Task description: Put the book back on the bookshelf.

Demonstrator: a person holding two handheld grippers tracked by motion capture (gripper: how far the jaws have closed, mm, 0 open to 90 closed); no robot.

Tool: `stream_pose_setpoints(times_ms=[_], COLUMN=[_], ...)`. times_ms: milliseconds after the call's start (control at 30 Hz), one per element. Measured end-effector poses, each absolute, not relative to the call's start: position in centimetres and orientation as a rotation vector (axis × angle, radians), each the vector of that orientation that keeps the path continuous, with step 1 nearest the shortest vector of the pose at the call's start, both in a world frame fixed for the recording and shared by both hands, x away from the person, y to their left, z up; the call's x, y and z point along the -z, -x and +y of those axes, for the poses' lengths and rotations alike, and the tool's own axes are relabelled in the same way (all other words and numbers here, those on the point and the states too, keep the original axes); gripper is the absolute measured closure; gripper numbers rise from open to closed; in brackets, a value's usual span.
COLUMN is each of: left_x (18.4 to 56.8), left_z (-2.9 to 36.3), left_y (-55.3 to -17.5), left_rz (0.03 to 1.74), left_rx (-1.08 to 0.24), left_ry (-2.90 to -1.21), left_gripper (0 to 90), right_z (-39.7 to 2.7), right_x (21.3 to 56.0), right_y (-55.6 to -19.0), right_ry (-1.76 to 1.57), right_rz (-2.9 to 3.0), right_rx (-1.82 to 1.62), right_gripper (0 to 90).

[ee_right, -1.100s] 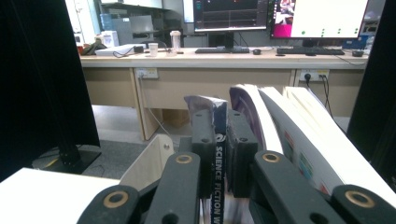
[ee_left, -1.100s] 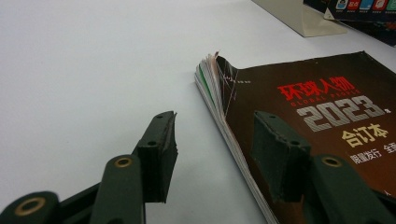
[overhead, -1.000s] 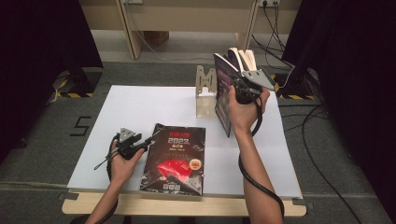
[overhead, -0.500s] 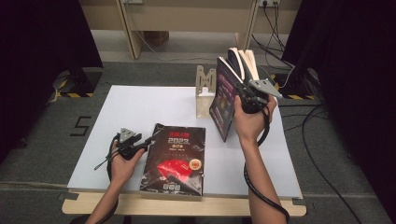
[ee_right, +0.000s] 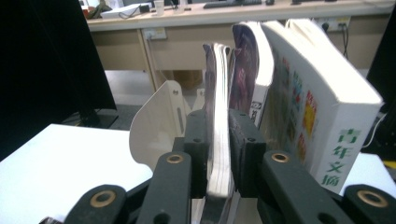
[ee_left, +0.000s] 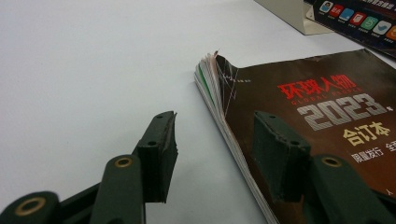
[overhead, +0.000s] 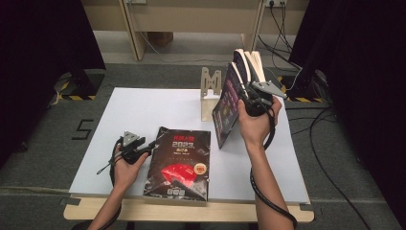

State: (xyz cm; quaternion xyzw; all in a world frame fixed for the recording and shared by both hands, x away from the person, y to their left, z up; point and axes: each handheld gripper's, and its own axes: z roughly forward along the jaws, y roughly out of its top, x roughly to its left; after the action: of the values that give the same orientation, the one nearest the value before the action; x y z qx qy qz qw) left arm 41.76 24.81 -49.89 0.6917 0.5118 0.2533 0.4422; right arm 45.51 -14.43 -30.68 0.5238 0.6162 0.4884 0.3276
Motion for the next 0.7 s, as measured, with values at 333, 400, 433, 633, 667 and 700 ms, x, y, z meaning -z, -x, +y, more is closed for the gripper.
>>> stream_pose_setpoints(times_ms=[333,400,433,633,667,700], left_x=[49.89,49.89,49.89,49.89,49.89,49.9], left_z=[24.78,24.77,24.77,24.77,24.78,24.78], left_y=[-41.77,-41.77,-41.77,-41.77,-41.78,-41.79], left_rz=[1.269,1.269,1.269,1.268,1.268,1.269], left_rx=[-0.632,-0.632,-0.632,-0.632,-0.631,-0.631], left_ry=[-1.719,-1.724,-1.724,-1.721,-1.722,-1.721], left_gripper=[49.7,49.7,49.7,49.8,49.7,49.8], right_z=[-14.26,-14.33,-14.31,-14.2,-14.16,-14.15], right_x=[31.42,31.3,31.33,31.56,31.57,31.59], right_y=[-45.79,-45.83,-45.85,-45.81,-45.8,-45.82], right_ry=[-1.419,-1.426,-1.423,-1.423,-1.423,-1.419], right_rz=[1.622,1.631,1.625,1.596,1.593,1.591], right_rx=[-1.227,-1.228,-1.223,-1.244,-1.245,-1.248], right_gripper=[80.2,81.9,83.2,84.3,84.3,84.4])
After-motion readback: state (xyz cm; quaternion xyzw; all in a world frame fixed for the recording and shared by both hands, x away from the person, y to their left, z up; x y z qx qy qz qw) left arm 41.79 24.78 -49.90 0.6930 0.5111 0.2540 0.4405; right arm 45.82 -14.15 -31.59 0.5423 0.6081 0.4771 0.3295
